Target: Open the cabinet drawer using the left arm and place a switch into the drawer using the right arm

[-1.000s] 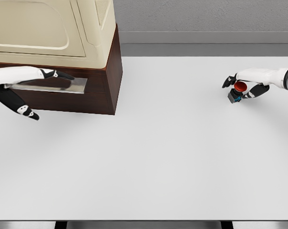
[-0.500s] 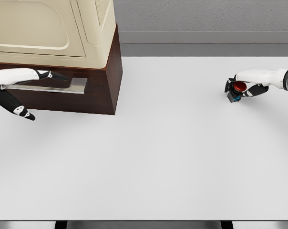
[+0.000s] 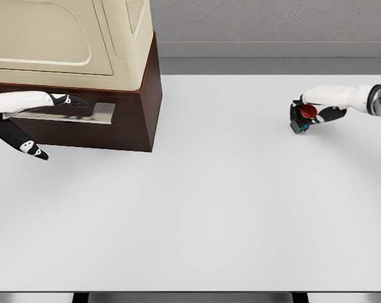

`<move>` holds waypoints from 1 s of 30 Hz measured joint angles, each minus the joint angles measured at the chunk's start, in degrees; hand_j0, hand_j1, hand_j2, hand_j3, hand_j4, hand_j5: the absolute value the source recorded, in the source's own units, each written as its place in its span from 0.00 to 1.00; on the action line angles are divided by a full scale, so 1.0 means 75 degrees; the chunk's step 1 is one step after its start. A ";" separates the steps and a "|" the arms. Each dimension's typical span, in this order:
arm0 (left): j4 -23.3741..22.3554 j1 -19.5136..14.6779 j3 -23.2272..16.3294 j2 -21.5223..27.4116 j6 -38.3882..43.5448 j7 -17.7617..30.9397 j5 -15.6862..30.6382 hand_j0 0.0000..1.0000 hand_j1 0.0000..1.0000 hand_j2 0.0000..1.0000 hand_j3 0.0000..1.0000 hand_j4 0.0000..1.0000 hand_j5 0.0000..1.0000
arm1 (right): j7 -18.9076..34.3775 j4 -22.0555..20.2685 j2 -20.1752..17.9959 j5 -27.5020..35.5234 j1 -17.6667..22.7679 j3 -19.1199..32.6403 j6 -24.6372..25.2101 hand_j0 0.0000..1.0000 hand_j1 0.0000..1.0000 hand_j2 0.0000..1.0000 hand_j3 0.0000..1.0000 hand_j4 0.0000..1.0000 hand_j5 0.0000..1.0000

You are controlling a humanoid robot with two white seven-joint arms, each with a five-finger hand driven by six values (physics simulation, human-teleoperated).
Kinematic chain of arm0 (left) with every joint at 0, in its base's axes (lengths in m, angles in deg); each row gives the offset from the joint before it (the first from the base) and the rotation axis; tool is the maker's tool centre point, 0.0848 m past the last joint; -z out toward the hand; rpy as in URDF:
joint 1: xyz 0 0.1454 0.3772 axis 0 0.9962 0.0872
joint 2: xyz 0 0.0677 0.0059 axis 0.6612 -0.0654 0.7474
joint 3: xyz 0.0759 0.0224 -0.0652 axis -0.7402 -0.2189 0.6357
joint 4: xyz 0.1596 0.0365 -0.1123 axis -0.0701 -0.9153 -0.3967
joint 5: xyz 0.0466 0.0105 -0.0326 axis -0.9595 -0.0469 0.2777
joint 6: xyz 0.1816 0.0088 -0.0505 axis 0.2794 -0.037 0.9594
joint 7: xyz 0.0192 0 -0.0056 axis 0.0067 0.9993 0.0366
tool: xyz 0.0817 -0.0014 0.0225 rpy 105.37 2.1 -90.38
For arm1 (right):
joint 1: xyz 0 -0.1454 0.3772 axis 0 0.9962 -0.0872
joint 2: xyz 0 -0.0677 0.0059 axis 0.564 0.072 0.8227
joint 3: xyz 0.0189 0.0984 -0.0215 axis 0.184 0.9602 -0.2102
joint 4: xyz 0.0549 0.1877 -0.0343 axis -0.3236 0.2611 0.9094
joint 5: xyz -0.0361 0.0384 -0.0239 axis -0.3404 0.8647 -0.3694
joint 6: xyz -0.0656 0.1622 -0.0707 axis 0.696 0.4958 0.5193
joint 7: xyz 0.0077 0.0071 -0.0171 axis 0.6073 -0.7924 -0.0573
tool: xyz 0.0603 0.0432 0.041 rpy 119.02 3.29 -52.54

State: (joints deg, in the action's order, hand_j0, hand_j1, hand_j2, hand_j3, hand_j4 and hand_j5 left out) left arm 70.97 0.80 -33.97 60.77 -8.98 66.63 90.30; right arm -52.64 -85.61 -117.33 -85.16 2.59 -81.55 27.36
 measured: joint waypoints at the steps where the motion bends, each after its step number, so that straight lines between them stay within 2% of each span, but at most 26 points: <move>1: 0.0000 0.0011 0.0000 -0.0002 0.0001 0.0000 0.0001 1.00 1.00 1.00 1.00 1.00 1.00 | -0.0001 -0.0040 0.0000 0.0001 -0.0023 0.0000 -0.0074 0.49 0.49 0.49 0.49 0.49 0.49; 13: -0.0010 0.0187 0.0089 -0.0008 0.0117 0.0000 -0.0026 1.00 1.00 1.00 1.00 1.00 1.00 | 0.0001 -0.1593 -0.0116 0.0005 0.0000 -0.0024 -0.0262 0.48 0.48 0.48 0.48 0.48 0.48; 20: -0.0005 0.0199 0.0106 -0.0018 0.0164 0.0000 -0.0023 1.00 1.00 1.00 1.00 1.00 1.00 | 0.0001 -0.2838 -0.0402 0.0034 0.0000 -0.0062 -0.0266 0.48 0.48 0.48 0.48 0.48 0.48; 22: -0.0002 0.0363 0.0115 -0.0016 0.0168 -0.0003 -0.0010 1.00 1.00 1.00 1.00 1.00 1.00 | 0.0002 -0.3110 -0.0471 0.0043 -0.0012 -0.0127 -0.0267 0.48 0.48 0.48 0.48 0.48 0.48; 30: 0.0055 0.0549 0.0178 0.0058 0.0177 -0.0063 0.0167 1.00 1.00 1.00 1.00 1.00 1.00 | 0.0002 -0.4122 -0.0594 0.0118 -0.0164 -0.0254 -0.0269 0.48 0.48 0.48 0.48 0.48 0.48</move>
State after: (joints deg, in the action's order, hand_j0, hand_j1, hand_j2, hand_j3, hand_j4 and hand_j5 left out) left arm 71.39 4.91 -32.64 61.20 -7.65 66.16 91.55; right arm -52.63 -116.53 -121.79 -84.28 1.35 -83.46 25.34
